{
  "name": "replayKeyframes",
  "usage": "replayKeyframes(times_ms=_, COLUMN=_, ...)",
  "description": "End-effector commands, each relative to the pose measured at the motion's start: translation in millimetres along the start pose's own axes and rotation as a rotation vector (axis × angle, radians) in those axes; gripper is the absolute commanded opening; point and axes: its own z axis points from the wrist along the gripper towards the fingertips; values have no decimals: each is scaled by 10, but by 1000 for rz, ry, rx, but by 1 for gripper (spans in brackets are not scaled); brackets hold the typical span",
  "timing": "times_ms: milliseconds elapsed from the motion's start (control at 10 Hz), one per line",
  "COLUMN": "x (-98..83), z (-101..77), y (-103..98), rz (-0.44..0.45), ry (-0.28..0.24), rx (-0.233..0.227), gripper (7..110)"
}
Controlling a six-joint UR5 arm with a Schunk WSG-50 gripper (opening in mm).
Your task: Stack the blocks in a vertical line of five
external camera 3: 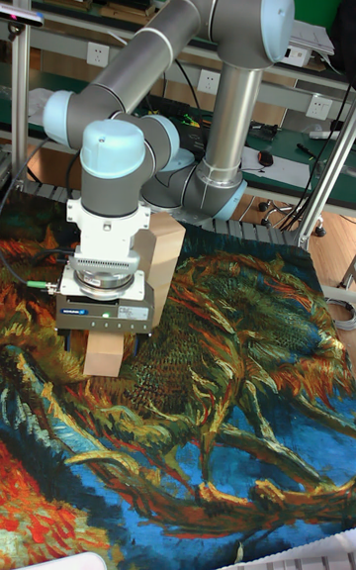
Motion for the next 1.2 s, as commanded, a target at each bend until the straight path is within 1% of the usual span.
replayKeyframes(times_ms=0, x=-34, z=17, y=49, rz=35, ry=-18, rx=-11, gripper=88)
replayKeyframes(times_ms=500, x=-41, z=35, y=61, rz=35, ry=-21, rx=-8, gripper=88)
replayKeyframes(times_ms=800, x=-63, z=61, y=33, rz=36, ry=-31, rx=14, gripper=88)
replayKeyframes(times_ms=1100, x=-92, z=110, y=68, rz=47, ry=-44, rx=22, gripper=88)
